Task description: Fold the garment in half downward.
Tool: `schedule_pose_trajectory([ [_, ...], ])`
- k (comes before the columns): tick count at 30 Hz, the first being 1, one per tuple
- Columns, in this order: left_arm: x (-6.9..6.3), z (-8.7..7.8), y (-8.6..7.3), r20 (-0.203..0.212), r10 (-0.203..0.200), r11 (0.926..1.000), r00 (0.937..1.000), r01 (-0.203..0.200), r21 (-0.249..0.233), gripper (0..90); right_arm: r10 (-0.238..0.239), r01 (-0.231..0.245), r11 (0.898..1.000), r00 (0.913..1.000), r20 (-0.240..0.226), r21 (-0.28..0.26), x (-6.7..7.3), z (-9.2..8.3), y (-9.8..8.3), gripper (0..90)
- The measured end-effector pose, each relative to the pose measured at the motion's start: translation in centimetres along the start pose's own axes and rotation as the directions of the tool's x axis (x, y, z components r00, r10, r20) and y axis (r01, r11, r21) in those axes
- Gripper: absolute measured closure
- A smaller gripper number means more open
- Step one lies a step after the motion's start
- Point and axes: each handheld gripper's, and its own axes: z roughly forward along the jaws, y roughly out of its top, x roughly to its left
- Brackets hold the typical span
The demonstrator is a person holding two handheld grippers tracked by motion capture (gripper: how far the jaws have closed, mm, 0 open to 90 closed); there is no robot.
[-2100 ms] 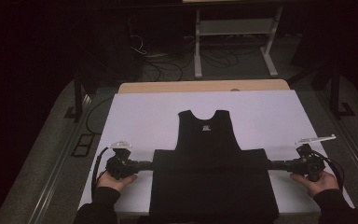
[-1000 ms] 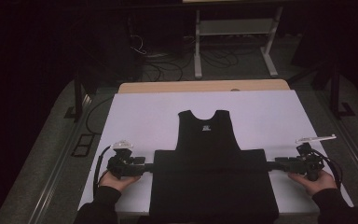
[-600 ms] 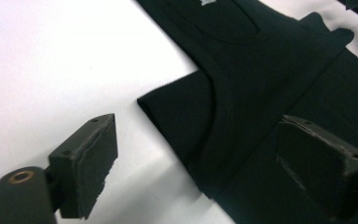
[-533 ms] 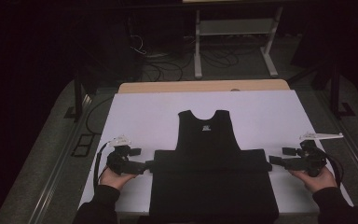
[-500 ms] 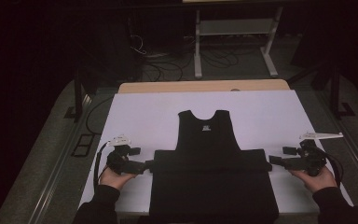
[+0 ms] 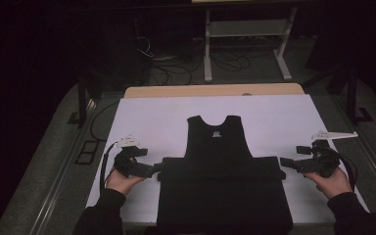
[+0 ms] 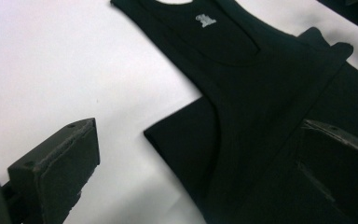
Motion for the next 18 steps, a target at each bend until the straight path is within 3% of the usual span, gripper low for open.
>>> schedule_pose_trajectory([
  [3, 0.1, 0.1, 0.3, 0.006, 0.010, 0.9997, 0.9999, -0.010, -0.024, 0.0, -0.005, 0.005, 1.000, 0.9999, -0.009, 0.005, 0.0, 0.3, 0.3, 0.0],
  [18, 0.4, 0.7, 1.6, 0.010, 0.024, 0.9997, 0.9997, -0.024, 0.008, 0.0, -0.048, 0.049, 0.999, 0.9984, -0.028, 0.015, 0.4, 0.9, 2.1, 0.0],
])
